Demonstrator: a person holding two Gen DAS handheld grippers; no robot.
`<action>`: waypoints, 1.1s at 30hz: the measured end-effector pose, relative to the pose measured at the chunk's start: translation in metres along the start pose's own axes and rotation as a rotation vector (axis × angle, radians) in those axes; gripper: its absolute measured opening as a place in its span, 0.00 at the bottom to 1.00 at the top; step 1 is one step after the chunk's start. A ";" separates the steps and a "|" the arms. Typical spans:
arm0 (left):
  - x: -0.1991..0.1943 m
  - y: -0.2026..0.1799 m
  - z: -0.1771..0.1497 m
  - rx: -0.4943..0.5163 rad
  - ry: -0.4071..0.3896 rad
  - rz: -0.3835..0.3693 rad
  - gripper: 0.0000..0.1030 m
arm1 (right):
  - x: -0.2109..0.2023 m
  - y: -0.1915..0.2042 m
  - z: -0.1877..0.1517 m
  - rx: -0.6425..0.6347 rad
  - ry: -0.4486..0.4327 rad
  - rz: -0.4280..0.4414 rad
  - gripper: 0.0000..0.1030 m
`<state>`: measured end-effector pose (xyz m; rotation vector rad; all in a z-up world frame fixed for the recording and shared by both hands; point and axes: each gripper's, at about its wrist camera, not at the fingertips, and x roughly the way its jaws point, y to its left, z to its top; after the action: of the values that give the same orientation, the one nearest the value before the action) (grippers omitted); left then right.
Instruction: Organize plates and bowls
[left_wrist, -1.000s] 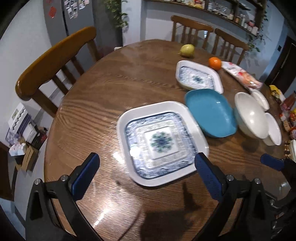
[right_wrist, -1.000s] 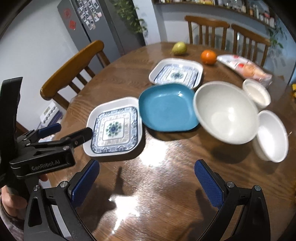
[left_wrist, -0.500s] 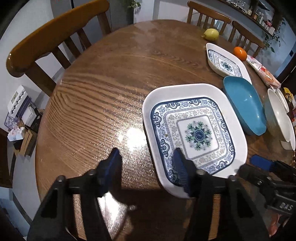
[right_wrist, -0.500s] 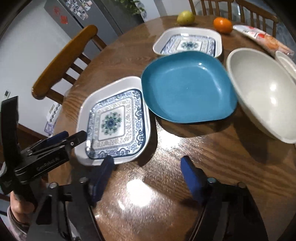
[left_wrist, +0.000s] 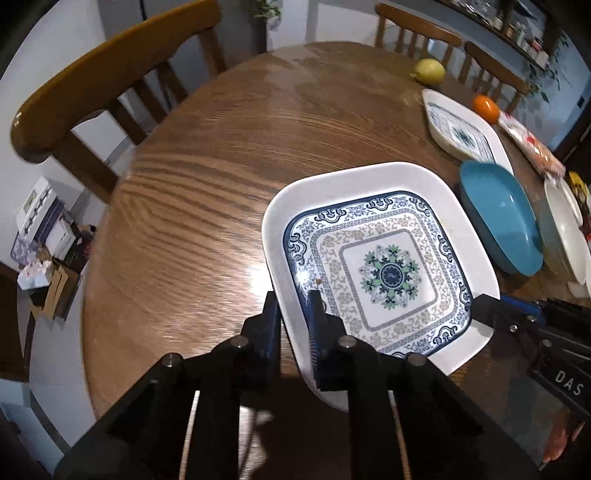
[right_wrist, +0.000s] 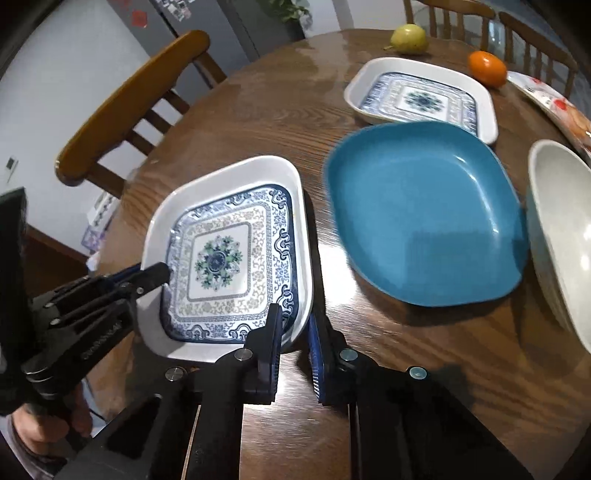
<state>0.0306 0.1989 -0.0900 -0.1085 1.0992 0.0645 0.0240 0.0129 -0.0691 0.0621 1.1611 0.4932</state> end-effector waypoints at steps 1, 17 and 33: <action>-0.004 0.006 0.003 -0.009 -0.011 0.007 0.13 | -0.001 0.007 0.004 -0.015 -0.006 0.010 0.15; 0.001 0.051 0.012 -0.075 -0.001 0.088 0.13 | 0.039 0.061 0.028 -0.093 0.032 0.026 0.16; 0.011 0.037 0.022 -0.016 -0.004 0.098 0.13 | 0.045 0.048 0.033 -0.037 -0.002 -0.013 0.16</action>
<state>0.0512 0.2384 -0.0919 -0.0688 1.0994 0.1616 0.0511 0.0808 -0.0798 0.0232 1.1495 0.5021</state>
